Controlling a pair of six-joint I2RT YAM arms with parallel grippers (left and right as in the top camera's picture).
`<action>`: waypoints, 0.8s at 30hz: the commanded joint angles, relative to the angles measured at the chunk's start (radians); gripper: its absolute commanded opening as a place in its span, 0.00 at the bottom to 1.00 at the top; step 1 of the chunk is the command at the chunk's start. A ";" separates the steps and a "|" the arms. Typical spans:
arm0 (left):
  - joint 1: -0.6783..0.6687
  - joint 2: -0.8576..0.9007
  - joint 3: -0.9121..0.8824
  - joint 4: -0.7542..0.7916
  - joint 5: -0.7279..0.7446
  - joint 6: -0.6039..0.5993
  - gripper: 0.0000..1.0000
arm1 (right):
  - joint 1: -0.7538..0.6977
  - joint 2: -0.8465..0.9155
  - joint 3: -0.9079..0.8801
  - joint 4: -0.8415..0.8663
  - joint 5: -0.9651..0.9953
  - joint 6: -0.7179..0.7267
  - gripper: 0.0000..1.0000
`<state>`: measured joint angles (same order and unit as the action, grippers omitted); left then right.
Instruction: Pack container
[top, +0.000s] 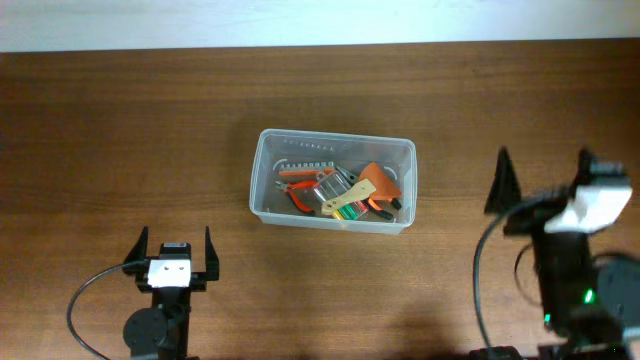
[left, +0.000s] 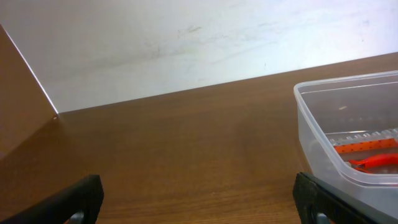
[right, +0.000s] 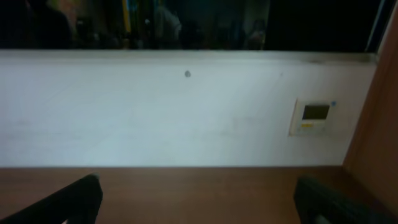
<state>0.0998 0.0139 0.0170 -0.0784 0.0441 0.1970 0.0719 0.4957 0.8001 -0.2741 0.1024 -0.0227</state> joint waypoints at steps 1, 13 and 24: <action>0.005 -0.008 -0.008 0.000 -0.008 -0.009 0.99 | -0.008 -0.106 -0.126 0.006 -0.022 0.005 0.99; 0.005 -0.008 -0.008 0.000 -0.008 -0.009 0.99 | -0.122 -0.397 -0.451 0.137 -0.161 0.005 0.99; 0.005 -0.008 -0.008 0.000 -0.008 -0.009 0.99 | -0.115 -0.492 -0.521 0.137 -0.163 0.005 0.99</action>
<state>0.0998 0.0139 0.0170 -0.0788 0.0437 0.1970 -0.0444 0.0162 0.2939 -0.1421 -0.0418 -0.0227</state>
